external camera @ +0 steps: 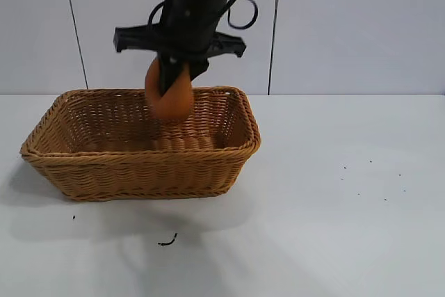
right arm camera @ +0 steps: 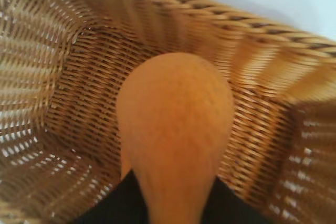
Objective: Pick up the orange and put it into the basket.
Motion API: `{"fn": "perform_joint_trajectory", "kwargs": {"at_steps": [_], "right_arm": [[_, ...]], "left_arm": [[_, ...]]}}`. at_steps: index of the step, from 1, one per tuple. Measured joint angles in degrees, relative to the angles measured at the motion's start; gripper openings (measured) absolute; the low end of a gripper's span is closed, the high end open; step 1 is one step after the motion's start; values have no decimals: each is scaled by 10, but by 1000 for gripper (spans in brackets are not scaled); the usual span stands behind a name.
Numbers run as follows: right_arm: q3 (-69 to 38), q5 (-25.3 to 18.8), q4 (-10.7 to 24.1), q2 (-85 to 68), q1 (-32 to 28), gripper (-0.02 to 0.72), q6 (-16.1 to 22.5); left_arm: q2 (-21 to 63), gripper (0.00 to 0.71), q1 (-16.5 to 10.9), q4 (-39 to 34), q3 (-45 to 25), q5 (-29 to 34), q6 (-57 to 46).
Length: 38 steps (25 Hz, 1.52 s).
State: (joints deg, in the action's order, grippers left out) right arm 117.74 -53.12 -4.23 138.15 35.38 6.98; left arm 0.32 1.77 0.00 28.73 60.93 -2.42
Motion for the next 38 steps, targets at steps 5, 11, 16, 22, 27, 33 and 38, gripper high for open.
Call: {"fn": "perform_joint_trajectory", "kwargs": {"at_steps": [5, 11, 16, 22, 27, 33, 38], "right_arm": [[6, -14, 1, -16, 0, 645, -4], [84, -116, 47, -30, -2, 690, -2], [151, -158, 74, -32, -37, 694, 0], [157, -165, 78, -34, -134, 694, 0], [157, -165, 81, -34, -228, 694, 0], [157, -166, 82, -34, -321, 694, 0], [146, -166, 57, -38, -347, 694, -4]], "left_arm": [[0, 666, 0, 0, 0, -1, 0], [0, 666, 0, 0, 0, 0, 0], [0, 666, 0, 0, 0, 0, 0], [0, 666, 0, 0, 0, 0, 0], [0, 666, 0, 0, 0, 0, 0], [0, 666, 0, 0, 0, 0, 0], [0, 666, 0, 0, 0, 0, 0]]}}
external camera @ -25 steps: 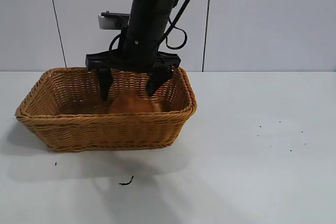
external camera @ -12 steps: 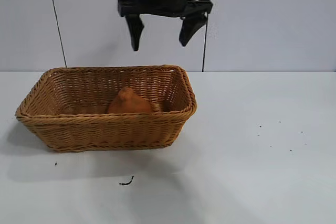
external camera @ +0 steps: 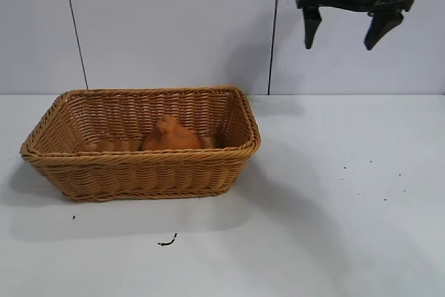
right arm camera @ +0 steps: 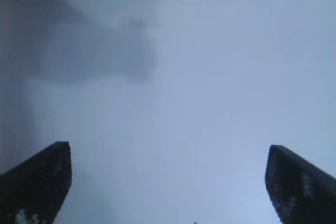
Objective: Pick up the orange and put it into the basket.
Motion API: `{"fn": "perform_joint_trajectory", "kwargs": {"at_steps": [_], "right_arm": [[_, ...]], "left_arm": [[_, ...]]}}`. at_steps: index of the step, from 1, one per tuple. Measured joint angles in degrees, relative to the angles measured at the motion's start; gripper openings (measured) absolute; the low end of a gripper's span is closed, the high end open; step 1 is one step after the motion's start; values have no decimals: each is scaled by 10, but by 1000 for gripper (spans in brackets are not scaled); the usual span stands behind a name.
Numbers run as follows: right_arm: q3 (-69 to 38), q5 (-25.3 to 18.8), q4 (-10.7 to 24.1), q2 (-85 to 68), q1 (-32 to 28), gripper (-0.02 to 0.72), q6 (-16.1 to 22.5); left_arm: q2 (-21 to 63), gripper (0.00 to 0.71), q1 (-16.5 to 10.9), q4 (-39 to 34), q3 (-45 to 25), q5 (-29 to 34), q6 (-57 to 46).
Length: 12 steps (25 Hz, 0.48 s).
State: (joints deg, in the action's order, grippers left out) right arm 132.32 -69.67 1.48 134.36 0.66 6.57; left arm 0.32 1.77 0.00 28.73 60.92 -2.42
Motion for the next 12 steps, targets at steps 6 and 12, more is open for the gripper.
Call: {"fn": "perform_joint_trajectory", "kwargs": {"at_steps": [6, 12], "right_arm": [[-157, 1, -15, -84, 1, 694, -24], [-401, 1, -18, -264, 1, 694, -55]], "left_arm": [[0, 666, 0, 0, 0, 0, 0], [0, 666, 0, 0, 0, 0, 0]]}}
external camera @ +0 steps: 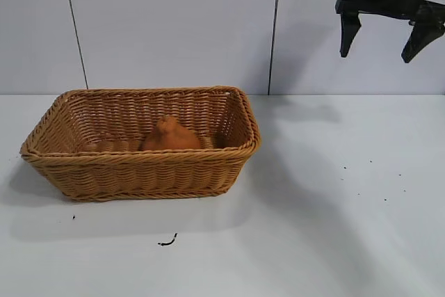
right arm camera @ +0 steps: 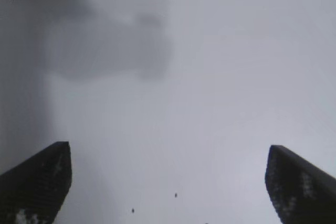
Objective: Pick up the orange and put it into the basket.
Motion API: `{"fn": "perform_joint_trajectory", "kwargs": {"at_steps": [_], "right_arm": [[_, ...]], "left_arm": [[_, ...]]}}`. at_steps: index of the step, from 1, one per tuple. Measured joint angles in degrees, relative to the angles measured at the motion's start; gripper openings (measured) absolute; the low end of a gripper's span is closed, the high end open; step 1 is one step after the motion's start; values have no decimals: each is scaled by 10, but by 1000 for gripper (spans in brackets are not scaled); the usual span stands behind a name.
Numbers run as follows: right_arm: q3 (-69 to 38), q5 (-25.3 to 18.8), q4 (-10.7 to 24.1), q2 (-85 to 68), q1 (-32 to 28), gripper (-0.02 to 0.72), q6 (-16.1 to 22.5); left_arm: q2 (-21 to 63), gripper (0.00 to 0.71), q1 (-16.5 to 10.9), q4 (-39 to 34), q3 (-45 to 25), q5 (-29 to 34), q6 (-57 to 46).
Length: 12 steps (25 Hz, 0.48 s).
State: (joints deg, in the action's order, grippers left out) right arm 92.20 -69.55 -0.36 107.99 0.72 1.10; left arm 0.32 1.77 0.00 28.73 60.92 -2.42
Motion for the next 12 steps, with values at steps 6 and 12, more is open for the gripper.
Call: {"fn": "perform_joint_trajectory", "kwargs": {"at_steps": [6, 12], "right_arm": [[-236, -1, -6, -215, 0, 694, -11], [-427, 5, -6, -433, 0, 694, -33]], "left_arm": [[0, 666, 0, 0, 0, 0, 0], [0, 666, 0, 0, 0, 0, 0]]}}
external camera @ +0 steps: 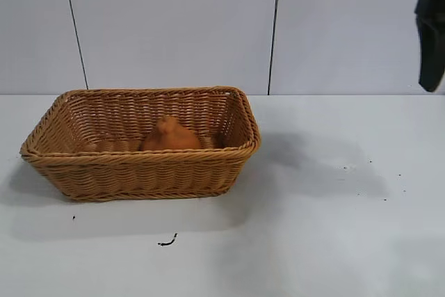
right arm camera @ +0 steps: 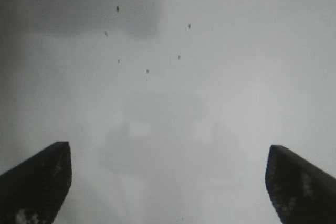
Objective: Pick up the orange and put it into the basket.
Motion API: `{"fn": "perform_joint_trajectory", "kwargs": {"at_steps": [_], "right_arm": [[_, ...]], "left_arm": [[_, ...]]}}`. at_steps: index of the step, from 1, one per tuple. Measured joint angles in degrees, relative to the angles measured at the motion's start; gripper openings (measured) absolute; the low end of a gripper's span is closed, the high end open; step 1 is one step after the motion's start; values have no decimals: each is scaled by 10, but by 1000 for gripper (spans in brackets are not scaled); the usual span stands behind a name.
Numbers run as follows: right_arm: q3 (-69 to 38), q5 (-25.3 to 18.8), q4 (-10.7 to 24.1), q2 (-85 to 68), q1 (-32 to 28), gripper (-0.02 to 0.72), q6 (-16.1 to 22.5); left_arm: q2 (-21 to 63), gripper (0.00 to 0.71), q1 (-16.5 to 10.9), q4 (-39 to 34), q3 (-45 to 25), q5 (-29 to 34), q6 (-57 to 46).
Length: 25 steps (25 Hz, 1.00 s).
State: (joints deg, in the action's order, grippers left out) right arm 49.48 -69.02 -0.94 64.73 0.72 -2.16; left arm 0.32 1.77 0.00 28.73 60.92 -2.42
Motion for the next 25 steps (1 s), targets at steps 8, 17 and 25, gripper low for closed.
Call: {"fn": "perform_joint_trajectory", "kwargs": {"at_steps": [8, 17, 25], "right_arm": [[-196, 97, -7, -287, 0, 694, -12], [-212, 107, -15, -551, 0, 694, -12], [-213, 106, -15, -650, 0, 694, -12]], "left_arm": [[0, 666, 0, 0, 0, 0, 0], [0, 666, 0, 0, 0, 1, 0], [0, 666, 0, 0, 0, 1, 0]]}}
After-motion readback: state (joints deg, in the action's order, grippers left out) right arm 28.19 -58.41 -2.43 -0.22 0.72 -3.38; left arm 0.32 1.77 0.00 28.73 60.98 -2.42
